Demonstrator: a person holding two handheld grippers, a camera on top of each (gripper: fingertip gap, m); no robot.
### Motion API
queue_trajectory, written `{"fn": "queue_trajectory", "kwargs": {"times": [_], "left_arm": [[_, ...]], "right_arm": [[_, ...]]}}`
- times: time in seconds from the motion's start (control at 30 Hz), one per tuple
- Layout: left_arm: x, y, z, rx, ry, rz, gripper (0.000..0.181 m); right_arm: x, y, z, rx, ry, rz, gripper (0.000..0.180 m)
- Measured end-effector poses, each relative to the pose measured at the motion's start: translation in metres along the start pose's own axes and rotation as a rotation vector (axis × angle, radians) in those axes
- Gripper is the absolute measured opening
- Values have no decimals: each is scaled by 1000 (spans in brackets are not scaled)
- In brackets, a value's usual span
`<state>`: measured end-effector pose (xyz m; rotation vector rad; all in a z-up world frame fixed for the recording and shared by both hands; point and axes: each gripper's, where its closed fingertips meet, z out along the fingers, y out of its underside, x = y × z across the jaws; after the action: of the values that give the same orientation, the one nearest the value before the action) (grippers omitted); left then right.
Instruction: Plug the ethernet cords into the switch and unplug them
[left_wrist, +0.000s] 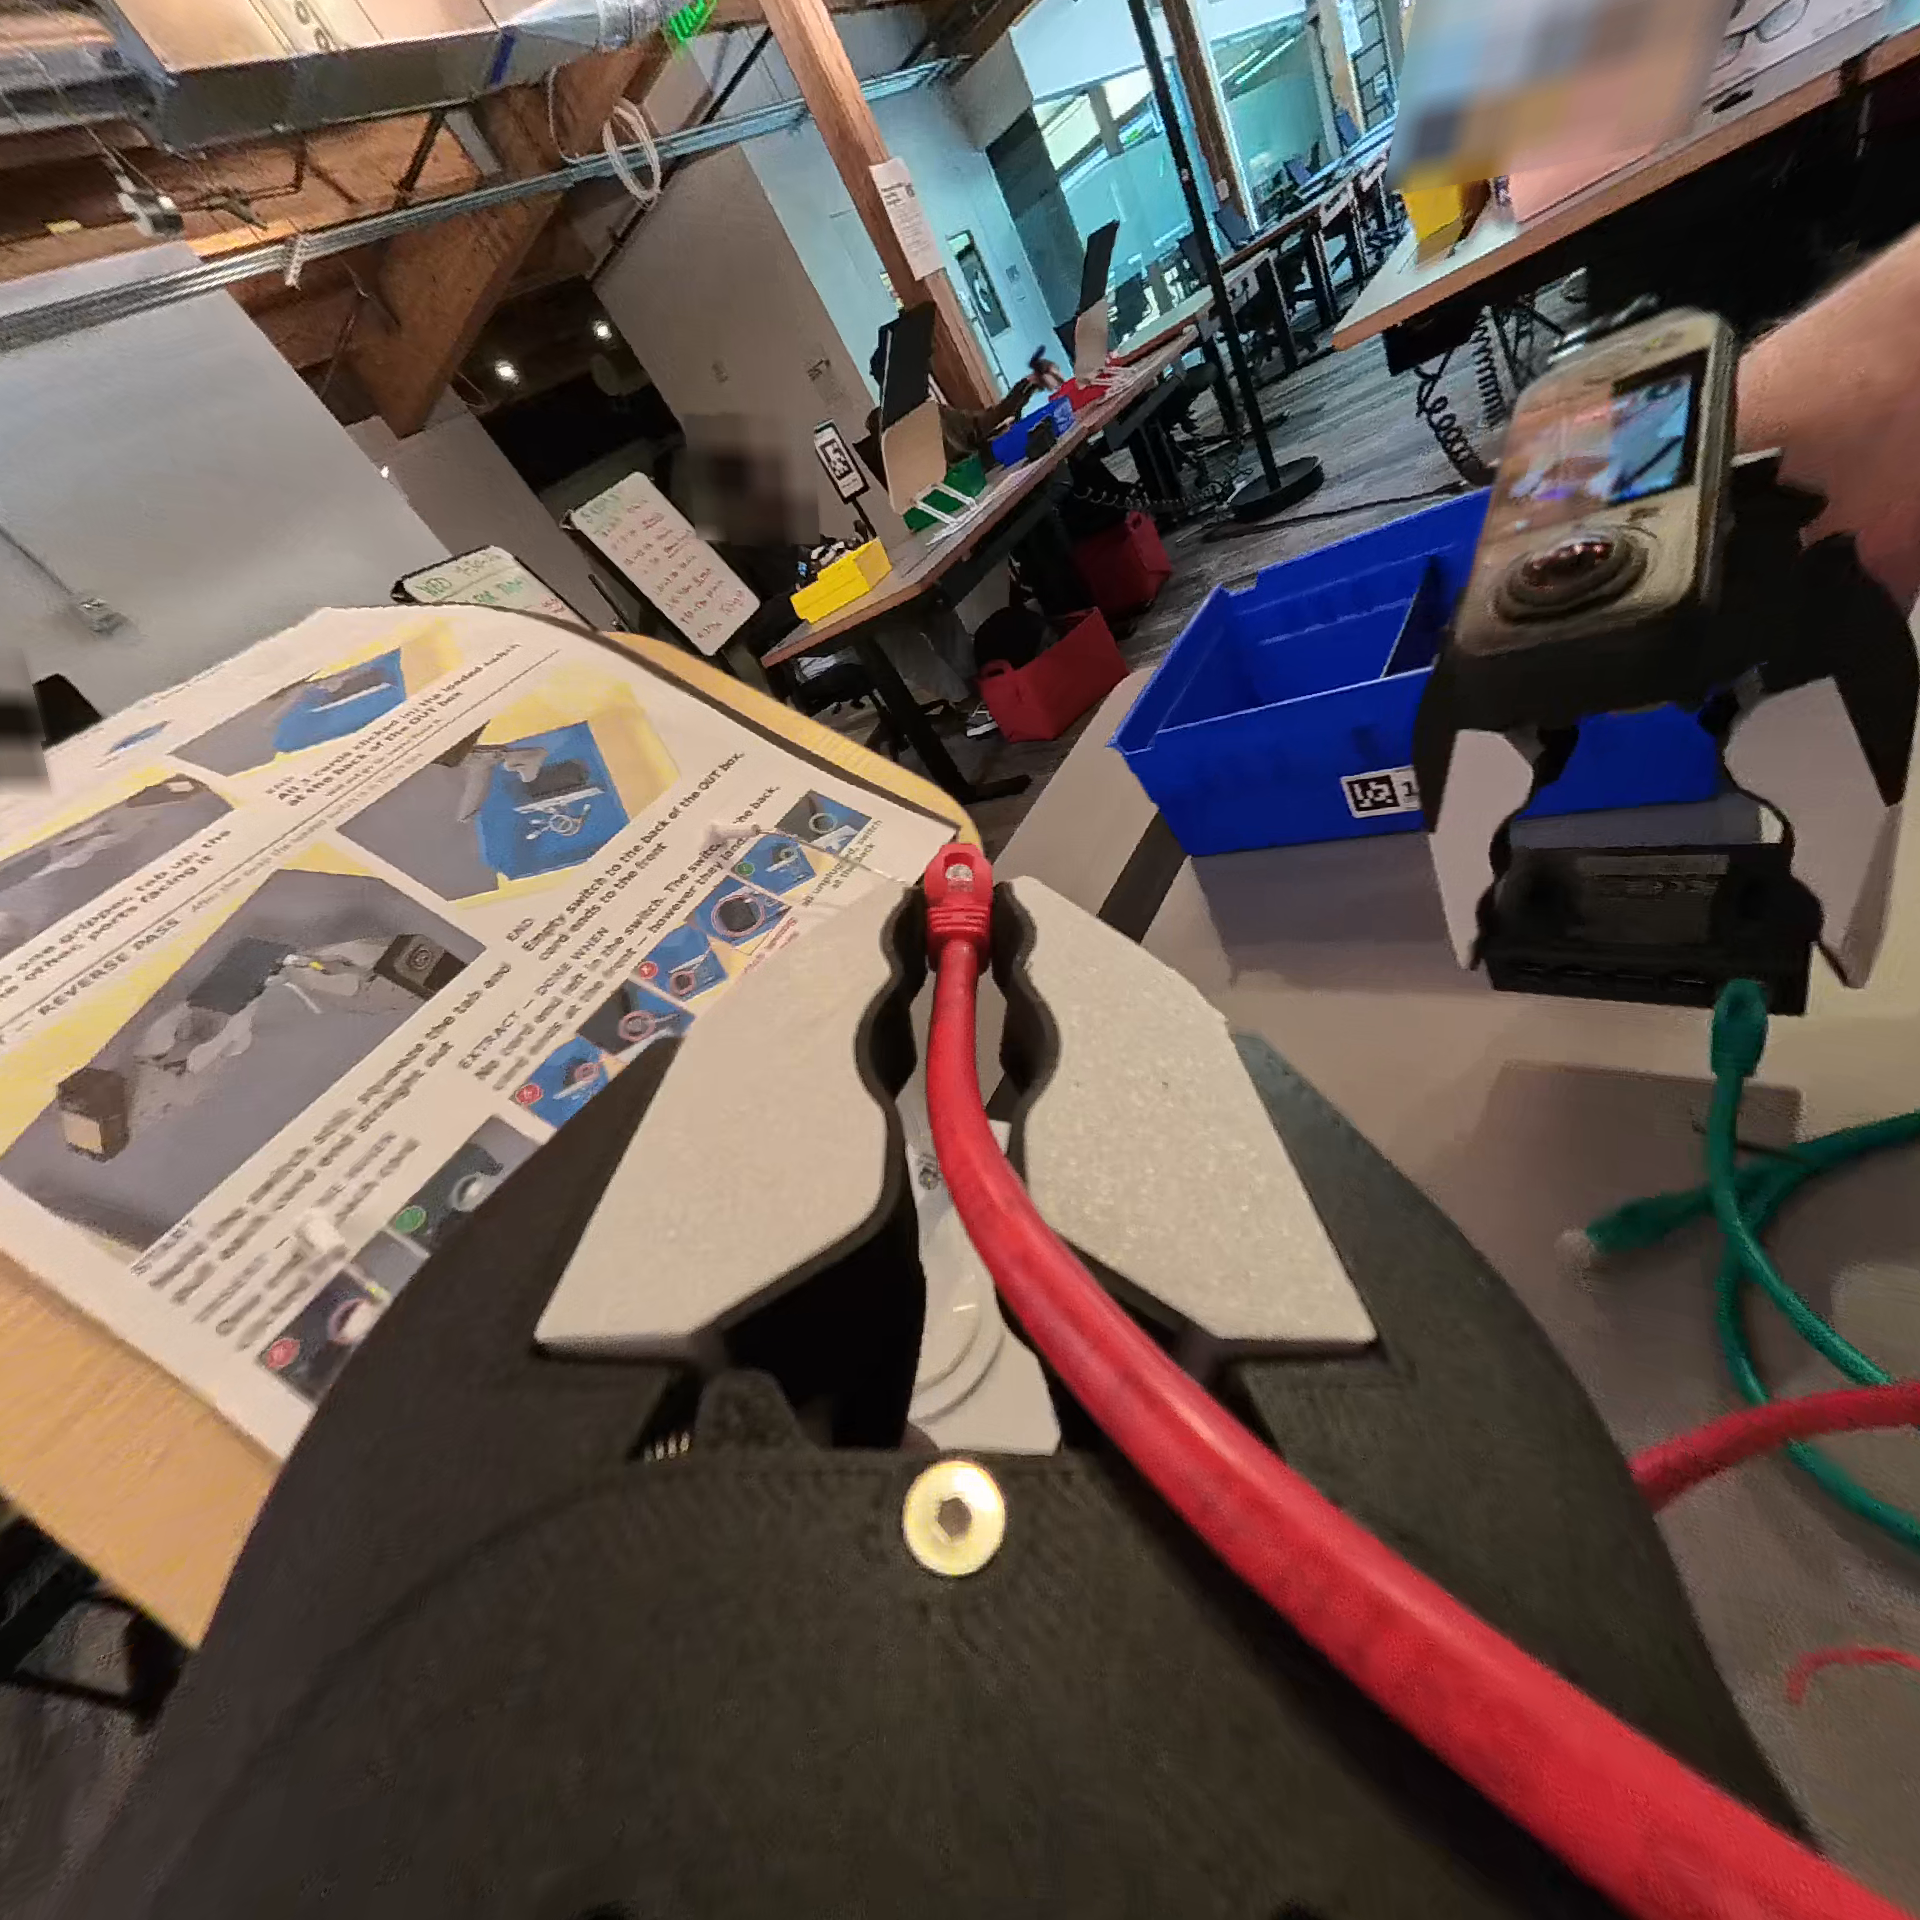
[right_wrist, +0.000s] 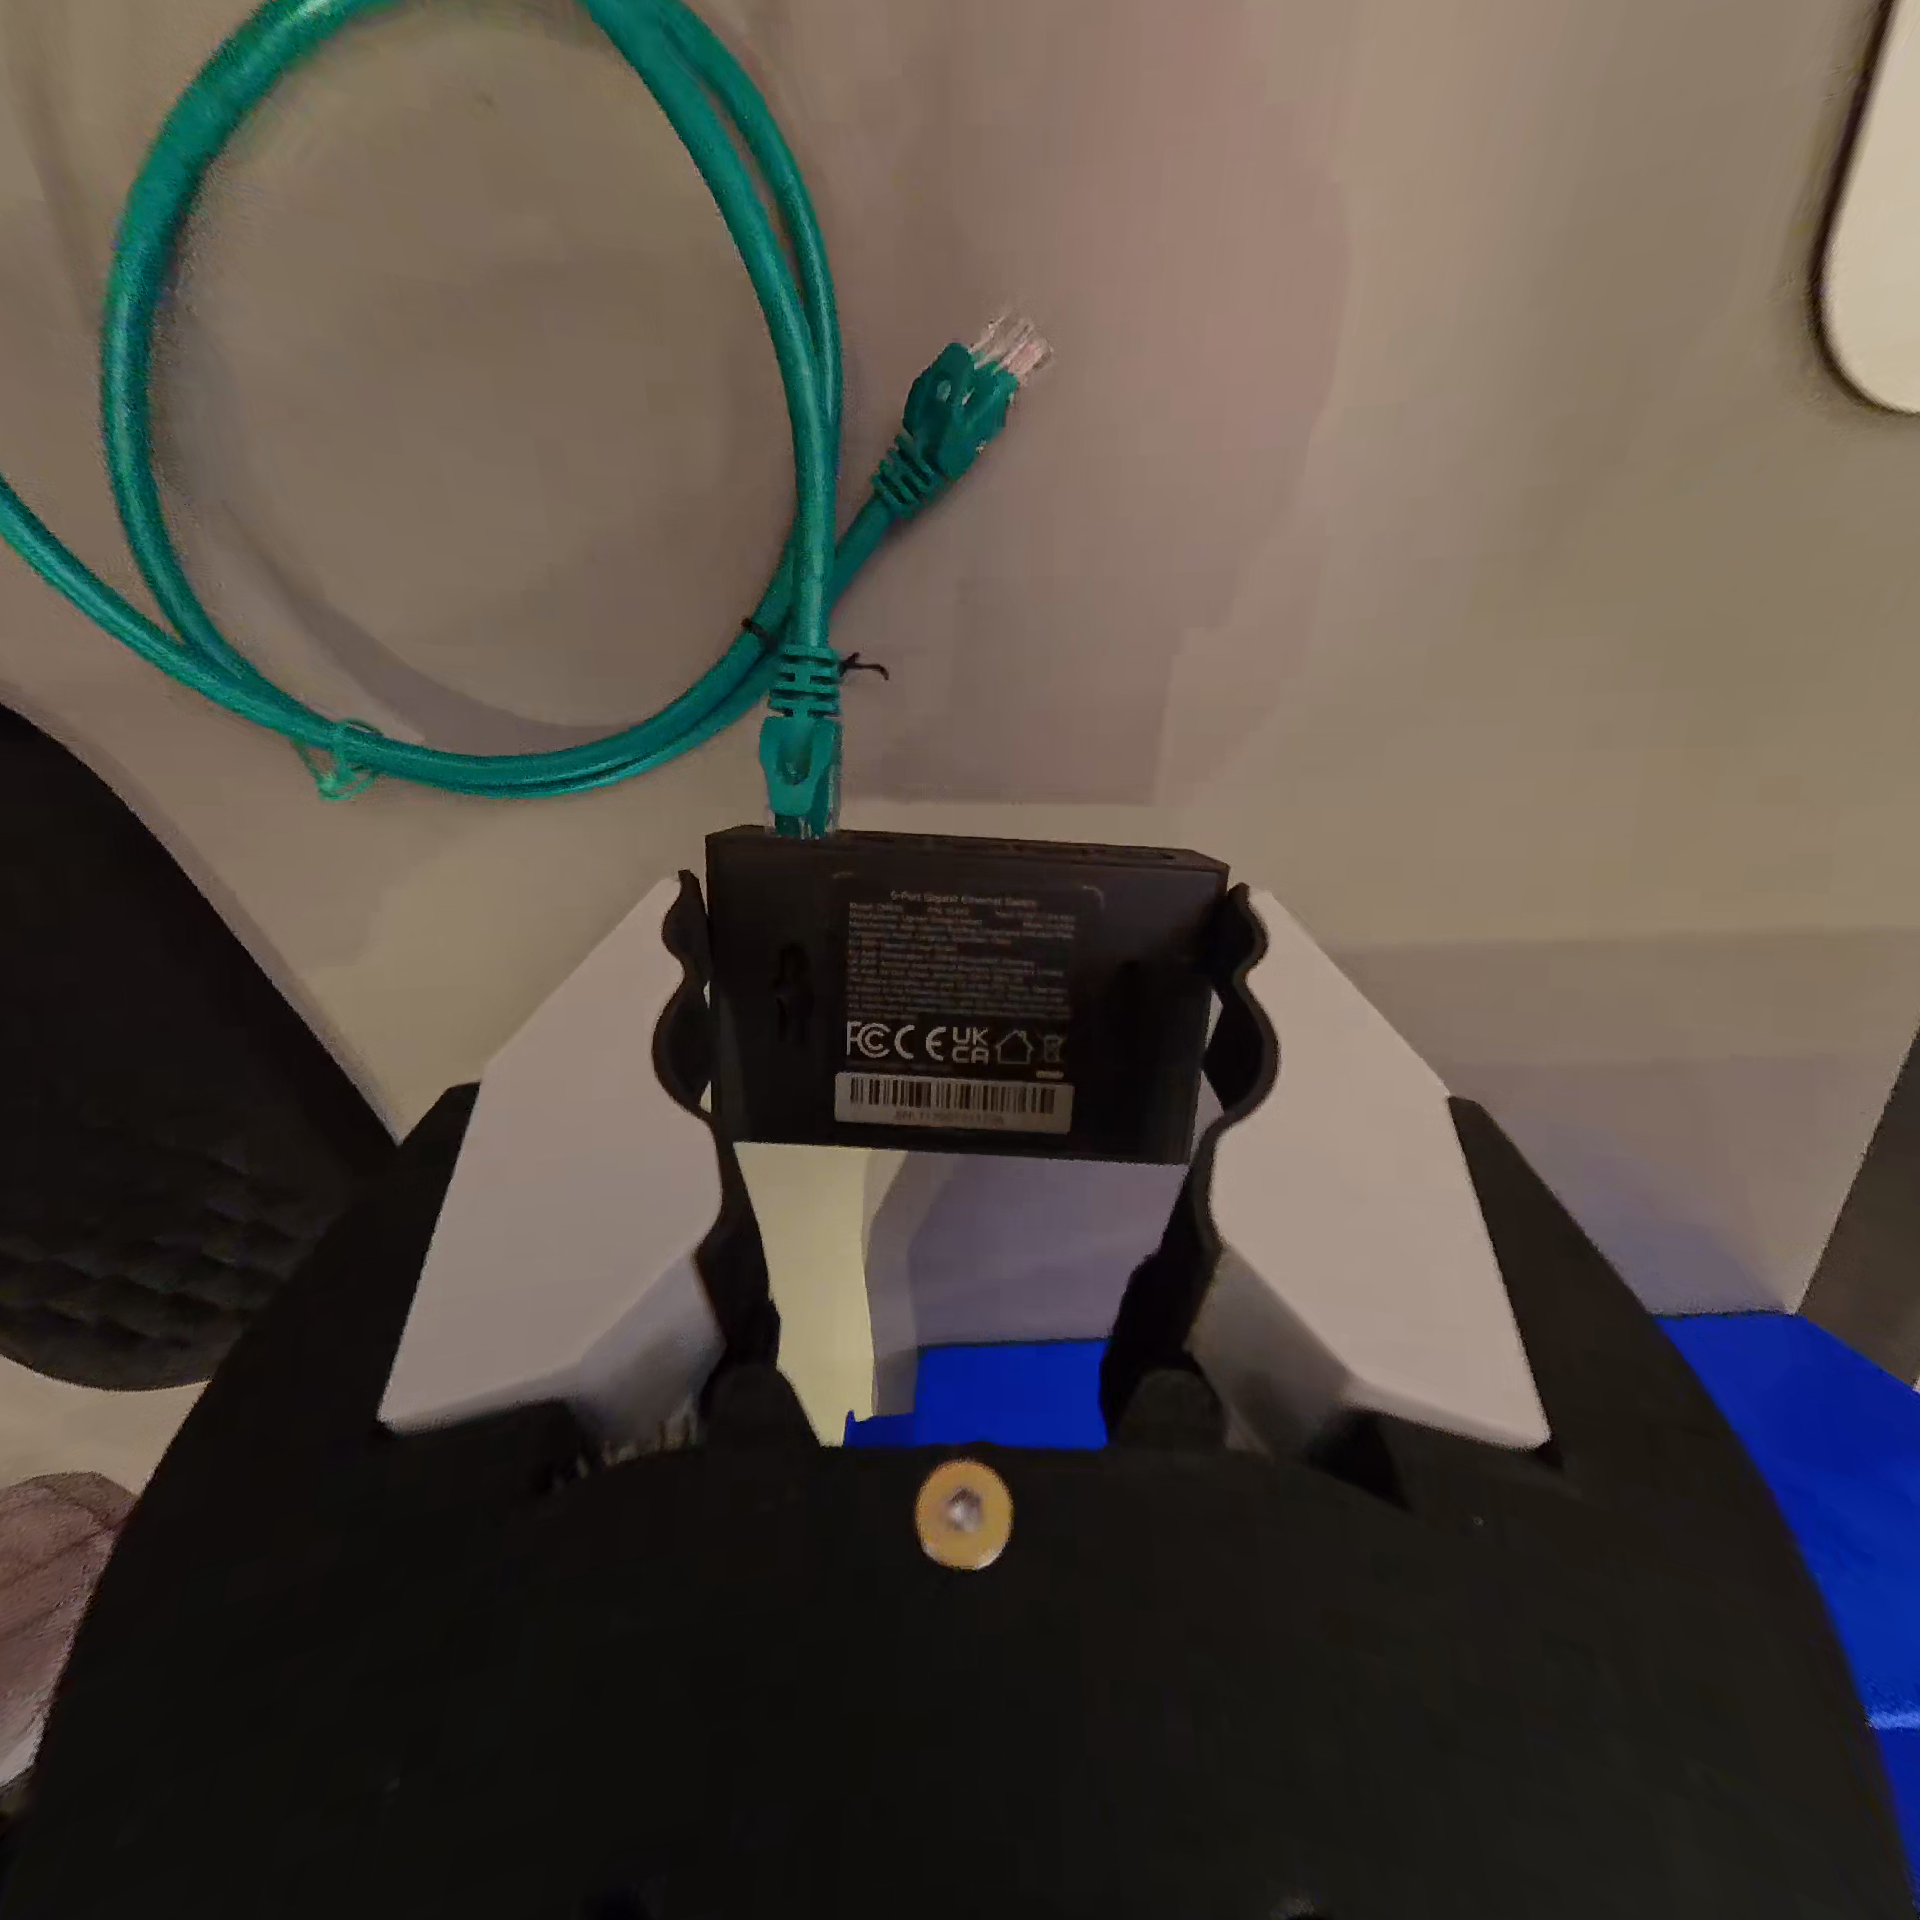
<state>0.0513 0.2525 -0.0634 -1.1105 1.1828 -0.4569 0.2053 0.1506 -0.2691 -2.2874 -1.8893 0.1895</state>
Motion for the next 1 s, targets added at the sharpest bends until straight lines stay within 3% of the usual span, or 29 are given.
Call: {"fn": "queue_trajectory", "kwargs": {"times": [0.03,0.47,0.53,0.63,1.0], "left_arm": [[-5,1,-4,-7,-8,6,12],[-12,8,-14,-28,14,13,12],[-12,8,-14,-29,15,15,12],[-11,8,-14,-28,17,14,12],[-5,15,-9,-45,49,9,12]], "right_arm": [[-1,3,4,-16,-3,-2,96],[-1,34,34,-219,30,14,96],[-1,37,35,-228,25,37,105],[-5,37,36,-199,-3,41,97],[-2,25,14,-69,-35,46,96]]}}
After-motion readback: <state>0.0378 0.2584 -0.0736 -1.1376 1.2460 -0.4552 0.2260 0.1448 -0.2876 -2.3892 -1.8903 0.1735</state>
